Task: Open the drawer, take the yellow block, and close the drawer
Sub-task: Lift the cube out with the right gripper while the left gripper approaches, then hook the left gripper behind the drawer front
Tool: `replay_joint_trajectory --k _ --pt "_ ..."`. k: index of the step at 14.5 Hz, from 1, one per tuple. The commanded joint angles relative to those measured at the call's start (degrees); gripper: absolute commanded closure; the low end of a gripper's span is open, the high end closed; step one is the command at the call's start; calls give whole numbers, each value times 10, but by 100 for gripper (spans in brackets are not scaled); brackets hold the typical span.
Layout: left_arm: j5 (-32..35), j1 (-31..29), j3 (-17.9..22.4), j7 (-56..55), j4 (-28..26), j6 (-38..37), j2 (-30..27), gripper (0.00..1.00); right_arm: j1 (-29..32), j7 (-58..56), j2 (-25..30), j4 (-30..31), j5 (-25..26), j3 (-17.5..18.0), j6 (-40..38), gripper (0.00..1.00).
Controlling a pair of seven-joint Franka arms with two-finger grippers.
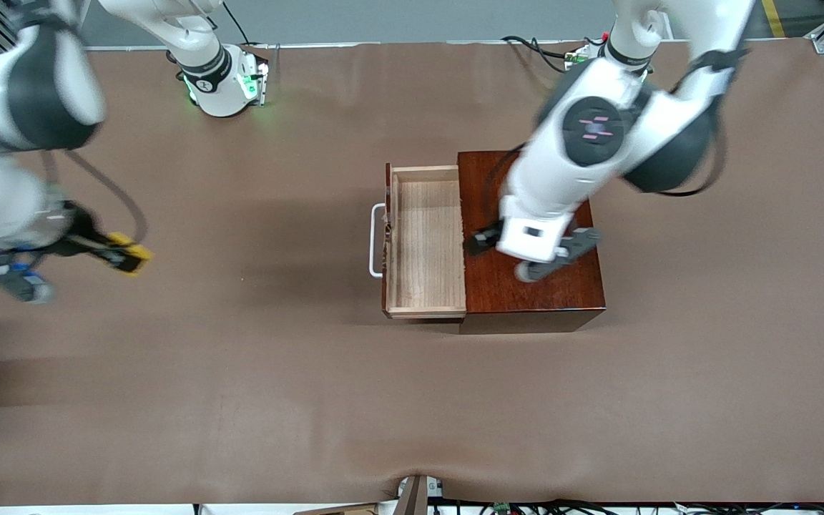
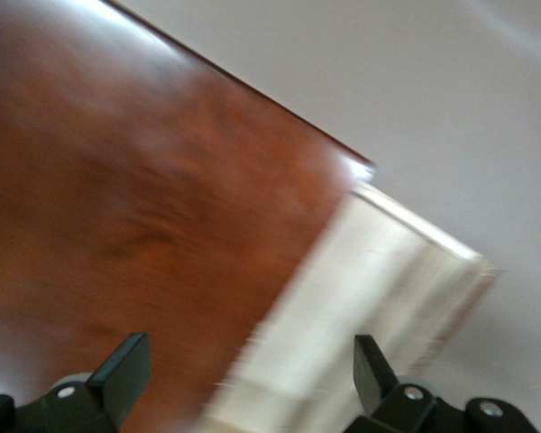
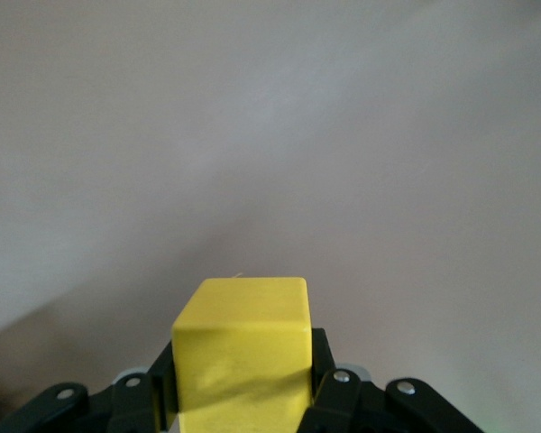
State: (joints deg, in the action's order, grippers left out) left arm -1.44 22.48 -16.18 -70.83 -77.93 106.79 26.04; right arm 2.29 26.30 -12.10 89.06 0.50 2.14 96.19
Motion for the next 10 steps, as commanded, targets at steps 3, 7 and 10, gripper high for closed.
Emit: replay_joint_trajectory --k 3,7,10 --pt "-1 83 10 -185 24 112 56 0 105 -215 -37 -5 -2 13 51 100" --pt "0 138 19 -383 24 167 90 0 146 -291 -95 -13 13 13 124 100" --pt "0 193 65 -530 26 217 118 0 165 -367 -184 -68 13 13 209 100"
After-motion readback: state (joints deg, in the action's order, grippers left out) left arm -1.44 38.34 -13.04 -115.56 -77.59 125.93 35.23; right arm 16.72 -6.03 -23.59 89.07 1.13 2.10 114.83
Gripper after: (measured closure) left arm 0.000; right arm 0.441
